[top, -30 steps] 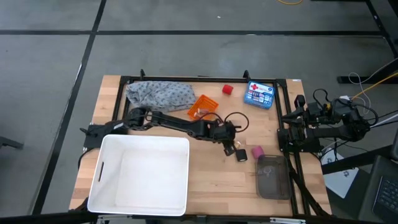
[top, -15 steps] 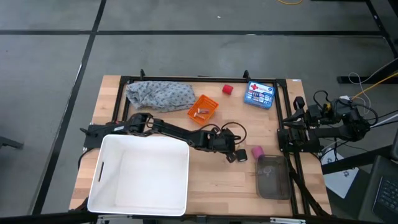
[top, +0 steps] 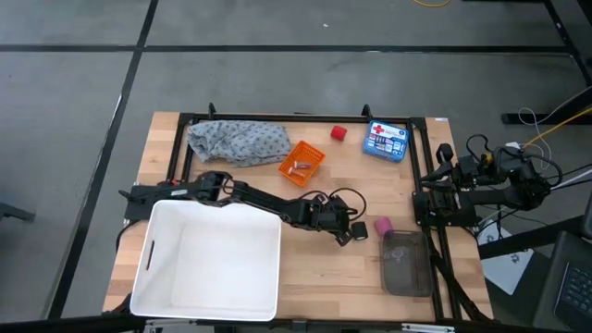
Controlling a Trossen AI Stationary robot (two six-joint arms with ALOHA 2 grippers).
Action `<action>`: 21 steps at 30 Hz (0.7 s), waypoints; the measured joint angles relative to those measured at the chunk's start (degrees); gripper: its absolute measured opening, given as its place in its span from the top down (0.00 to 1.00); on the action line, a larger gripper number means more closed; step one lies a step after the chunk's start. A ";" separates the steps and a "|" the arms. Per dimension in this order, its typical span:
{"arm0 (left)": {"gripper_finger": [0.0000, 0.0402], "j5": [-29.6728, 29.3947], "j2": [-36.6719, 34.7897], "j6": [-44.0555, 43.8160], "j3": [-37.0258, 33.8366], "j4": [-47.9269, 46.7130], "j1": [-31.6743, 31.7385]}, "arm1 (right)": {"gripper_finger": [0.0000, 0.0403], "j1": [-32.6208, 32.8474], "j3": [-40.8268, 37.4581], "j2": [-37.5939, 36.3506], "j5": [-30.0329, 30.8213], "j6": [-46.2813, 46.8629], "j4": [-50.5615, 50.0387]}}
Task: Pick & place medical supplies in basket/bin
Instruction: Put the yellow pill bottle into the orange bin
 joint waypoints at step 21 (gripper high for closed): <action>0.47 1.53 0.76 14.32 -0.08 1.45 1.24 | 0.87 0.00 0.00 0.00 0.15 0.02 0.01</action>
